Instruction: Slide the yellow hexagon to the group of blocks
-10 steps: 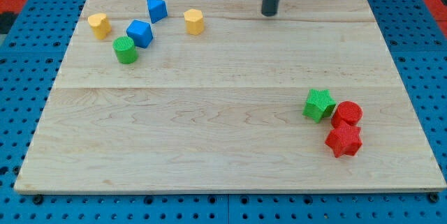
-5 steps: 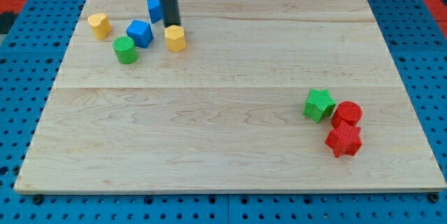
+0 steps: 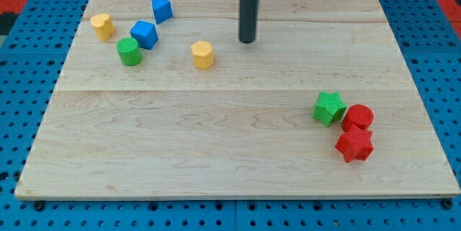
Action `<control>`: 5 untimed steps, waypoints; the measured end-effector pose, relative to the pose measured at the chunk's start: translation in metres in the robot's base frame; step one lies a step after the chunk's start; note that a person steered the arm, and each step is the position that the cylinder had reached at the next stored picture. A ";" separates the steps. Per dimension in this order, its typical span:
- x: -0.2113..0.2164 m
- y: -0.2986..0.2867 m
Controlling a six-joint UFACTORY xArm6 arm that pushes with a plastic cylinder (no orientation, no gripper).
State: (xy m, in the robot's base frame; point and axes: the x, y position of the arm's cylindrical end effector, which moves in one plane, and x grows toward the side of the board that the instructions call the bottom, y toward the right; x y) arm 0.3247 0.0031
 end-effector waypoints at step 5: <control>0.066 -0.091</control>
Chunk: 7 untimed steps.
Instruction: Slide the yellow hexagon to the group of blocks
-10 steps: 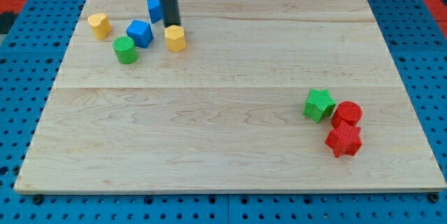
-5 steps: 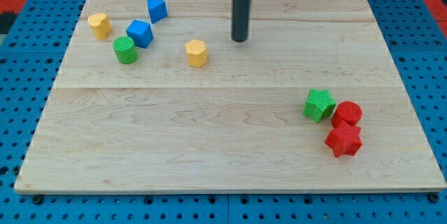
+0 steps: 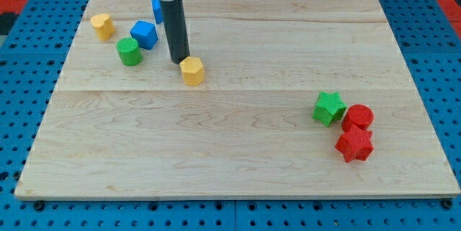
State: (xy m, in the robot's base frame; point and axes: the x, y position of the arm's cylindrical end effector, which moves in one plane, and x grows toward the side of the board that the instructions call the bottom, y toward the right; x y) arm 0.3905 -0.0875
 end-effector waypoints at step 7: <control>0.094 0.194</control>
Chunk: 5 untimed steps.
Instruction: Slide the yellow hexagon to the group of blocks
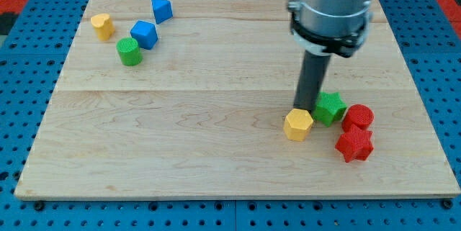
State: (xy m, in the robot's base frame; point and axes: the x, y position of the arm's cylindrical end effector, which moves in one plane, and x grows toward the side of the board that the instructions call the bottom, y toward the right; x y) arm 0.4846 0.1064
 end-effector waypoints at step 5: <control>0.039 -0.075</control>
